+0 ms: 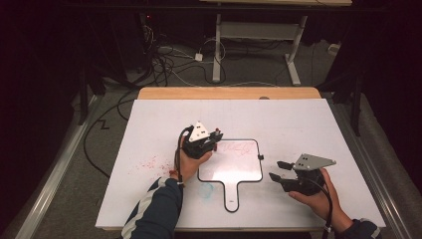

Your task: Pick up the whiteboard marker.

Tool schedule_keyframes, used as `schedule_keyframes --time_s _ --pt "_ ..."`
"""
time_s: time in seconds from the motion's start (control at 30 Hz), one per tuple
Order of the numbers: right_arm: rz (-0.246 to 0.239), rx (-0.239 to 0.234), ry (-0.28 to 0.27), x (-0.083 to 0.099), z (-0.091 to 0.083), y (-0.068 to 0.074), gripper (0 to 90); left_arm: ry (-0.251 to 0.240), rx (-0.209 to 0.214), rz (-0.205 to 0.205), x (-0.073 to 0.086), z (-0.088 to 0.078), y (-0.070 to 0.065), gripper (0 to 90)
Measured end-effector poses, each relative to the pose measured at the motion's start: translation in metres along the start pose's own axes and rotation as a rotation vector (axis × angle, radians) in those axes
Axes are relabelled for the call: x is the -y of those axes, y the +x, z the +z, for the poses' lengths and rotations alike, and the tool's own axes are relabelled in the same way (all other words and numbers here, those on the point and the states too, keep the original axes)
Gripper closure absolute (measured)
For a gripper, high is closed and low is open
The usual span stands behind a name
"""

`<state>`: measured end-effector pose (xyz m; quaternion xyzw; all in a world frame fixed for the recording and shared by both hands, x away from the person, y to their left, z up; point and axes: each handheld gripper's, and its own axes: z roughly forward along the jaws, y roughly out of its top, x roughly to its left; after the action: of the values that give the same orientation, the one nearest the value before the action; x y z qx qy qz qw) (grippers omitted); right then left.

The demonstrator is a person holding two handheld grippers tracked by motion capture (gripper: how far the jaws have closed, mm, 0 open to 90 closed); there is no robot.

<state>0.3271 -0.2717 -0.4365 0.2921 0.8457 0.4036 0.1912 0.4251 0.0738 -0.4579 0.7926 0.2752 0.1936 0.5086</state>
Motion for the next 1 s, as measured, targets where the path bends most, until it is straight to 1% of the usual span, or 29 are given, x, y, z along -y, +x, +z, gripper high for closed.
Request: schedule_keyframes --time_s 0.07,0.1,0.13,0.2,0.27,0.3,0.33,0.37,0.4,0.43,0.47,0.57,0.6,0.63,0.67,0.73,0.8,0.83,0.87,0.9,0.93,1.0 --pt "0.009 0.005 -0.007 0.0 -0.002 -0.001 48.8 0.009 -0.03 -0.018 0.003 -0.008 0.011 78.9" --pt "0.007 0.009 -0.012 0.0 -0.003 -0.002 48.7 0.015 -0.045 -0.017 0.005 -0.012 0.016 78.9" --pt "0.009 0.012 -0.013 0.0 -0.004 -0.002 48.6 0.017 -0.061 -0.034 0.008 -0.017 0.025 78.9" --pt "0.007 0.018 -0.021 -0.001 -0.006 -0.002 48.2 0.012 -0.058 -0.04 0.009 -0.019 0.027 78.9" --pt "-0.001 0.024 -0.028 -0.002 -0.007 -0.002 47.7 -0.004 -0.05 -0.06 0.011 -0.018 0.029 78.9" --pt "0.001 0.026 -0.033 -0.002 -0.007 -0.002 47.6 -0.011 -0.05 -0.064 0.01 -0.015 0.028 78.9" --pt "0.001 0.026 -0.035 -0.003 -0.007 -0.002 47.3 -0.017 -0.041 -0.061 0.009 -0.012 0.026 78.9" --pt "0.0 0.024 -0.038 -0.003 -0.007 -0.002 46.9 -0.027 -0.02 -0.052 0.006 -0.004 0.019 78.9" --pt "-0.003 0.024 -0.038 -0.003 -0.007 -0.002 46.4 -0.027 -0.02 -0.052 0.006 -0.004 0.019 78.9" --pt "-0.004 0.027 -0.04 -0.004 -0.007 -0.002 46.0 -0.032 0.0 -0.048 0.003 0.004 0.013 78.9" --pt "-0.007 0.026 -0.041 -0.004 -0.007 -0.002 45.6 -0.032 0.0 -0.048 0.003 0.004 0.013 78.9" --pt "-0.009 0.026 -0.049 -0.004 -0.007 -0.003 43.6 -0.041 0.038 -0.034 -0.003 0.016 0.002 78.9" --pt "-0.014 0.027 -0.049 -0.004 -0.007 -0.003 42.6 -0.037 0.044 -0.032 -0.005 0.019 -0.002 78.9" --pt "-0.016 0.027 -0.054 -0.004 -0.007 -0.003 41.6 -0.037 0.067 -0.02 -0.008 0.024 -0.008 78.9" --pt "-0.018 0.03 -0.059 -0.004 -0.008 -0.003 40.9 -0.037 0.067 -0.02 -0.008 0.024 -0.008 78.9" --pt "-0.02 0.037 -0.07 -0.004 -0.01 -0.003 39.1 -0.031 0.072 -0.001 -0.01 0.026 -0.013 78.9" --pt "-0.019 0.044 -0.078 -0.004 -0.012 -0.003 38.0 -0.026 0.073 0.004 -0.009 0.024 -0.01 78.9" --pt "-0.024 0.053 -0.097 -0.004 -0.016 -0.003 35.9 -0.02 0.04 -0.002 -0.007 0.019 -0.003 78.9" --pt "-0.024 0.073 -0.104 -0.004 -0.018 -0.003 33.7 -0.028 0.028 -0.003 -0.005 0.017 0.002 78.9" --pt "-0.027 0.086 -0.111 -0.003 -0.02 -0.003 33.7 -0.02 0.003 -0.011 -0.004 0.013 0.006 78.9" --pt "-0.028 0.088 -0.118 -0.003 -0.022 -0.003 33.5 -0.014 -0.018 -0.015 -0.002 0.01 0.011 78.9" --pt "-0.024 0.103 -0.132 -0.002 -0.028 -0.003 32.9 -0.014 -0.039 -0.029 0.0 0.006 0.019 78.9"
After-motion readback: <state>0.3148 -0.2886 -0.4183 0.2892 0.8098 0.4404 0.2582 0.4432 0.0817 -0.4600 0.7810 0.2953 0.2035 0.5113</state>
